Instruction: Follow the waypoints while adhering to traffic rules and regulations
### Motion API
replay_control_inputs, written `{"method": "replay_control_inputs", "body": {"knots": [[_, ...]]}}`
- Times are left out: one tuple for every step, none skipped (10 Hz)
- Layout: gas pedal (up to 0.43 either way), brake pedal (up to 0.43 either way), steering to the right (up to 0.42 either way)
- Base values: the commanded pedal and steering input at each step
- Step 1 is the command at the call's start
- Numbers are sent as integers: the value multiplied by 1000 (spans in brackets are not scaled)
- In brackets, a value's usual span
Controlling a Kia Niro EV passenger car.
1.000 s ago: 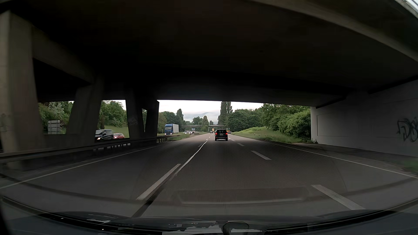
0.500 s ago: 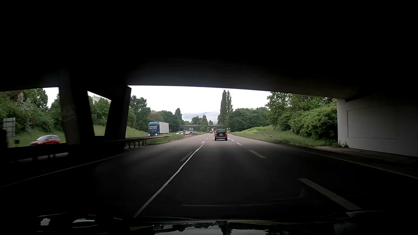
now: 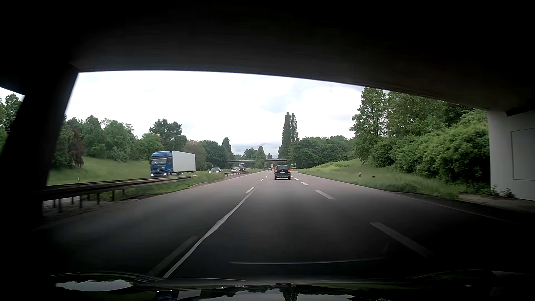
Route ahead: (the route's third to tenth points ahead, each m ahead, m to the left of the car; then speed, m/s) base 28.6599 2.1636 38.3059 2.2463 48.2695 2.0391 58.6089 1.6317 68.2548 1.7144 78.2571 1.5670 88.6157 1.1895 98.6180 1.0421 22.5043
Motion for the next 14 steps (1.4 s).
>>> {"method": "replay_control_inputs", "body": {"knots": [[169, 0, 0], [169, 0, 0], [169, 0, 0], [169, 0, 0], [169, 0, 0], [169, 0, 0], [169, 0, 0], [169, 0, 0], [169, 0, 0], [169, 0, 0], [157, 0, 0], [157, 0, 0], [157, 0, 0], [157, 0, 0]]}}
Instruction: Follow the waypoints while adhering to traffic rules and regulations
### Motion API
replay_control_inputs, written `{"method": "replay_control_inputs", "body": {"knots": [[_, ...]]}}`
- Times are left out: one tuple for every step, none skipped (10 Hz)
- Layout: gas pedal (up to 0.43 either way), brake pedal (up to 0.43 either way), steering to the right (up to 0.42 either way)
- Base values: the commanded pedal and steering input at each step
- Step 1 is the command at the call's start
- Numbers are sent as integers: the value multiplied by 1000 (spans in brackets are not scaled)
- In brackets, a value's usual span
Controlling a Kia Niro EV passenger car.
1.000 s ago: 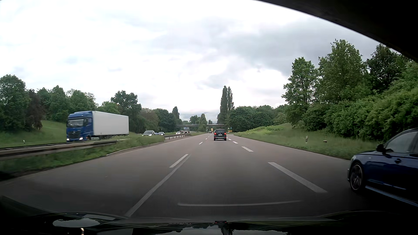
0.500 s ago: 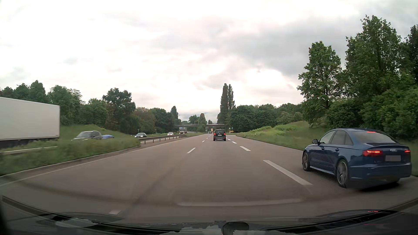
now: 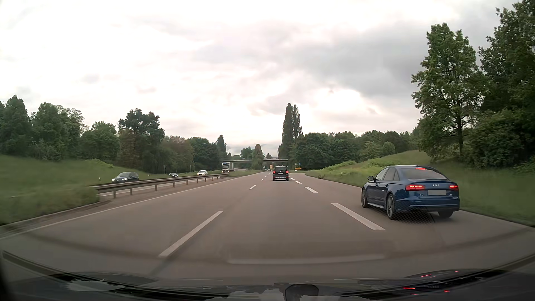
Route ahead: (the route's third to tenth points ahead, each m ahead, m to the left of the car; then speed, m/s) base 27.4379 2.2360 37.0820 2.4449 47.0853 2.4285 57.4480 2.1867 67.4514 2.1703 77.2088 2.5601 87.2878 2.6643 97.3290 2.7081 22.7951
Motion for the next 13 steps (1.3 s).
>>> {"method": "replay_control_inputs", "body": {"knots": [[157, 0, 0], [157, 0, 0], [157, 0, 0], [157, 0, 0], [157, 0, 0], [157, 0, 0], [157, 0, 0], [157, 0, 0], [157, 0, 0], [157, 0, 0], [157, 0, 0], [157, 0, 0], [157, 0, 0]]}}
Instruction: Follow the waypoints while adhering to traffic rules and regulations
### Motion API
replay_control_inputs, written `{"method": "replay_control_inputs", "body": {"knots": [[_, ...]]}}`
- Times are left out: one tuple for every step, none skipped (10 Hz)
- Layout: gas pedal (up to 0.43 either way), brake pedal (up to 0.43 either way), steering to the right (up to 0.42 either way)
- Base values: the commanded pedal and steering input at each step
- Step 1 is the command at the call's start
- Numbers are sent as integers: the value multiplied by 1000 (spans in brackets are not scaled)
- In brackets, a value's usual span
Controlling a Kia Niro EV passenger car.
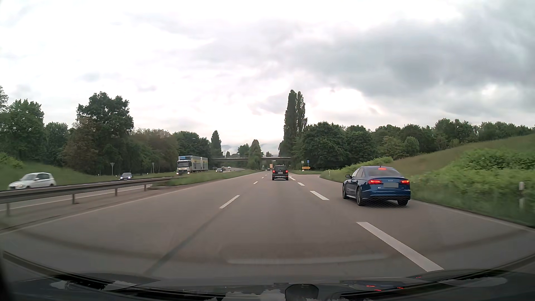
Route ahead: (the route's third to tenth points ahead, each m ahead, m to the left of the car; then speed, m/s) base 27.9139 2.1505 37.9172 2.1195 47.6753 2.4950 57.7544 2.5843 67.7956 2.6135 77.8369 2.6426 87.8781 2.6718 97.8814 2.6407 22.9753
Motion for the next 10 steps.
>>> {"method": "replay_control_inputs", "body": {"knots": [[157, 0, 0], [157, 0, 0], [157, 0, 0], [157, 0, 0], [157, 0, 0], [157, 0, 0], [157, 0, 0], [157, 0, 0], [157, 0, 0], [157, 0, 0]]}}
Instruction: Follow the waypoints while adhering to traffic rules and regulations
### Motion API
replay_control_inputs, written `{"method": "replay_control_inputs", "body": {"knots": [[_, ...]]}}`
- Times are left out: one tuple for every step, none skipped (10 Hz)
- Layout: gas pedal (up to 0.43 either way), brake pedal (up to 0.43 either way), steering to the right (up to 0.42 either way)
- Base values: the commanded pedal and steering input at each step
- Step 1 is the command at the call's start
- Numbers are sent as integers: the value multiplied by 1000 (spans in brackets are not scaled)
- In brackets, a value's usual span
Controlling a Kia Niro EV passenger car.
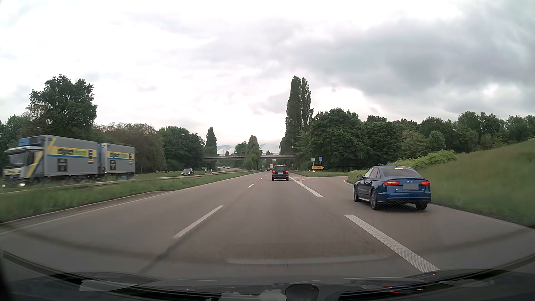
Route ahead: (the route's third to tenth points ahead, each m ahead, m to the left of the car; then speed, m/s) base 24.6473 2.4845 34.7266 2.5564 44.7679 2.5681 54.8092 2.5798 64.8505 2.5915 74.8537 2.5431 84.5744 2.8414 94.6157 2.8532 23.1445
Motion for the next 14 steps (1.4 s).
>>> {"method": "replay_control_inputs", "body": {"knots": [[150, 0, 0], [150, 0, 0], [150, 0, 0], [138, 0, 0], [138, 0, 0], [138, 0, 0], [138, 0, 0], [138, 0, 0], [118, 0, 0], [98, 0, 0], [87, 0, 0], [87, 0, 0], [87, 0, 0], [87, 0, 0]]}}
